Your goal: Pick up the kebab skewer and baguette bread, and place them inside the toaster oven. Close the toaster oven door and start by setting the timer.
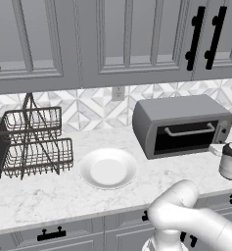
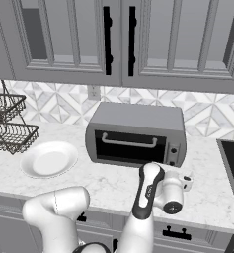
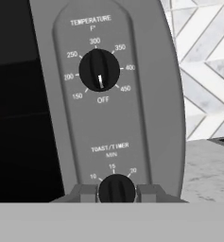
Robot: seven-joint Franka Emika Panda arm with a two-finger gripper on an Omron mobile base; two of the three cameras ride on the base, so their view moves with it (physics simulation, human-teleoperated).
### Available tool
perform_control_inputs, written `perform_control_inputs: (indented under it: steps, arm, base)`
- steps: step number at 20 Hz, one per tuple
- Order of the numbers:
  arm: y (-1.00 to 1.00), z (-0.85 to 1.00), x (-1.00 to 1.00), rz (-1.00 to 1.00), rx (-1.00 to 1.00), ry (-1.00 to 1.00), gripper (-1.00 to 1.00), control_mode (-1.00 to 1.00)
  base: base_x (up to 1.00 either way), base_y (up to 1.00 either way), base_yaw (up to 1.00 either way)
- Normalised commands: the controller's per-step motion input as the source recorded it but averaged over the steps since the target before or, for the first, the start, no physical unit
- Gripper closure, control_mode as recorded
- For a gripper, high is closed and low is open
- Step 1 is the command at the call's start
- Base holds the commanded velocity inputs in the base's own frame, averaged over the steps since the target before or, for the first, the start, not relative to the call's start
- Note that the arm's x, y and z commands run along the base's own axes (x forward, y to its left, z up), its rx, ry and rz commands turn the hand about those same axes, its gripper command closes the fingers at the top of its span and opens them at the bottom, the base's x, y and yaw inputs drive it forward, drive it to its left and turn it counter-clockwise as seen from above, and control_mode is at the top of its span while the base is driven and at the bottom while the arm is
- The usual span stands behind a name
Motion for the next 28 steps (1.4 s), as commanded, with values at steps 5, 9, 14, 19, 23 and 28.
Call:
perform_control_inputs:
  steps: [5, 9, 14, 19, 23, 28]
  arm:
    - [0.00, -0.02, 0.00, 0.00, 0.01, -0.01, 1.00, -1.00]
    - [0.00, -0.06, 0.00, -0.03, 0.08, 0.00, 1.00, -1.00]
    - [-0.01, -0.10, 0.00, -0.06, 0.15, -0.06, 1.00, -1.00]
    - [0.00, -0.12, 0.00, -0.11, 0.17, -0.05, 1.00, -1.00]
    - [0.00, -0.11, 0.00, -0.15, 0.18, -0.04, 1.00, -1.00]
    - [0.00, -0.09, 0.00, -0.17, 0.18, -0.01, 1.00, -1.00]
  base:
    - [0.00, 0.00, 0.00]
    - [0.00, 0.00, 0.00]
    - [0.00, 0.00, 0.00]
    - [0.00, 0.00, 0.00]
    - [0.00, 0.00, 0.00]
    - [0.00, 0.00, 0.00]
